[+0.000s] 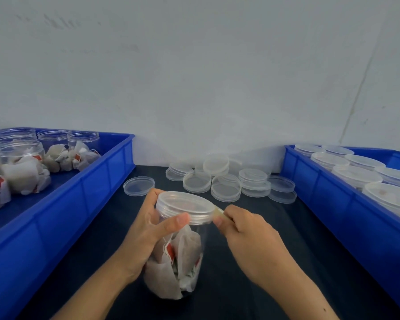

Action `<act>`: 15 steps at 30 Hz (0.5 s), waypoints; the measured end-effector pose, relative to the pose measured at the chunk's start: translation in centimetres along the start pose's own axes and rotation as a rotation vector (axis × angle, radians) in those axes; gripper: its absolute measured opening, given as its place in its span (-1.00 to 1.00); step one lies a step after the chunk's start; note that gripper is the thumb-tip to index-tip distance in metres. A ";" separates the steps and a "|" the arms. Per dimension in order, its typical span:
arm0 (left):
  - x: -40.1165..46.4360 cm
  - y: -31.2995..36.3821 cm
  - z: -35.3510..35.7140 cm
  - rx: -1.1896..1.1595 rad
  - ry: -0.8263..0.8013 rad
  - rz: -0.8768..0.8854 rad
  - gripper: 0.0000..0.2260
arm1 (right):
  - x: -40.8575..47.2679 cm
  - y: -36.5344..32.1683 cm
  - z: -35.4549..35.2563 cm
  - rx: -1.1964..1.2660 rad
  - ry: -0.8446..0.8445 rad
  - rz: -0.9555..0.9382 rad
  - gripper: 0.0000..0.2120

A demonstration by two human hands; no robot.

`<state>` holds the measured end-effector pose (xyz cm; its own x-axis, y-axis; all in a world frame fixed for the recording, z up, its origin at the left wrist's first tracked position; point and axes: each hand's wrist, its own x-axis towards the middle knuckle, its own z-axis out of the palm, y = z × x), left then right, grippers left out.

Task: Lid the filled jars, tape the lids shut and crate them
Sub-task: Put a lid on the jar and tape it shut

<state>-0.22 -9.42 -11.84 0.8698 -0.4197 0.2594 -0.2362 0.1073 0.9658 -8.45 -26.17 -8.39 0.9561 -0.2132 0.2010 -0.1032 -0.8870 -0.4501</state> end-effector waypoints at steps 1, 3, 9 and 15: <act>-0.1 -0.1 0.0 0.014 0.010 0.011 -0.05 | 0.0 0.0 0.1 0.024 0.022 0.011 -0.66; -0.3 -0.2 -0.1 0.072 0.034 0.040 -0.13 | 0.1 0.1 0.2 0.052 0.064 0.017 -0.65; -0.8 -0.4 0.2 0.224 0.208 0.169 -0.47 | 0.3 0.1 1.0 0.365 0.121 0.049 -0.55; -1.4 -0.8 0.9 0.420 0.342 0.270 -0.46 | -0.1 -0.7 2.0 0.509 0.174 0.031 -0.55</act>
<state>-1.66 -9.67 -13.03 0.8285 -0.1061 0.5498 -0.5586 -0.2244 0.7985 -7.87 -24.66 -9.85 0.8908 -0.3387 0.3028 0.0571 -0.5778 -0.8142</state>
